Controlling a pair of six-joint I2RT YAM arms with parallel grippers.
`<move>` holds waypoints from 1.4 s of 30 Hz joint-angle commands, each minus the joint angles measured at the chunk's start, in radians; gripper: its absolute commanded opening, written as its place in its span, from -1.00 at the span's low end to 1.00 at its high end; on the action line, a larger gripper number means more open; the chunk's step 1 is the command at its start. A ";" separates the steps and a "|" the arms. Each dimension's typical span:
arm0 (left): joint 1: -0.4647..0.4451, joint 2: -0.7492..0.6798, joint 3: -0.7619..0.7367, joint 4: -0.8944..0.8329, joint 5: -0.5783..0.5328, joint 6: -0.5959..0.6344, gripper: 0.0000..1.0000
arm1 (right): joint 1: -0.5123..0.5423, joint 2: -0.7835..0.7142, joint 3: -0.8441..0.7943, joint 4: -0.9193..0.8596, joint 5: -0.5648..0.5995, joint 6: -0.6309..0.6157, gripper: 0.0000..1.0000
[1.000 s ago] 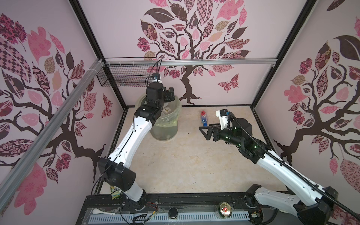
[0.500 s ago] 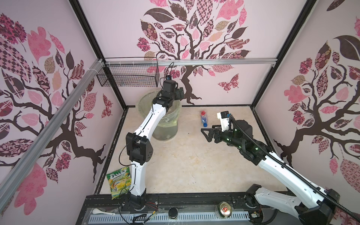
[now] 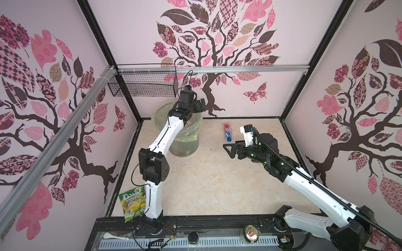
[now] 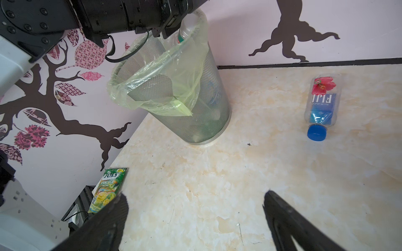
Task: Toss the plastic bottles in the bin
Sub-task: 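Draw left gripper back from the bin while right gripper reaches toward the Fiji bottle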
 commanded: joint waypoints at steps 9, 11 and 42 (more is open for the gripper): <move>-0.001 -0.175 -0.221 0.006 0.047 -0.008 0.97 | -0.003 -0.008 0.019 0.009 -0.023 0.031 0.99; 0.000 -0.200 -0.230 0.017 0.045 -0.007 0.97 | -0.002 -0.011 0.018 0.012 -0.023 0.037 0.99; -0.303 -0.635 -0.755 0.195 0.146 -0.198 0.97 | -0.255 0.532 0.197 0.095 0.229 -0.012 0.99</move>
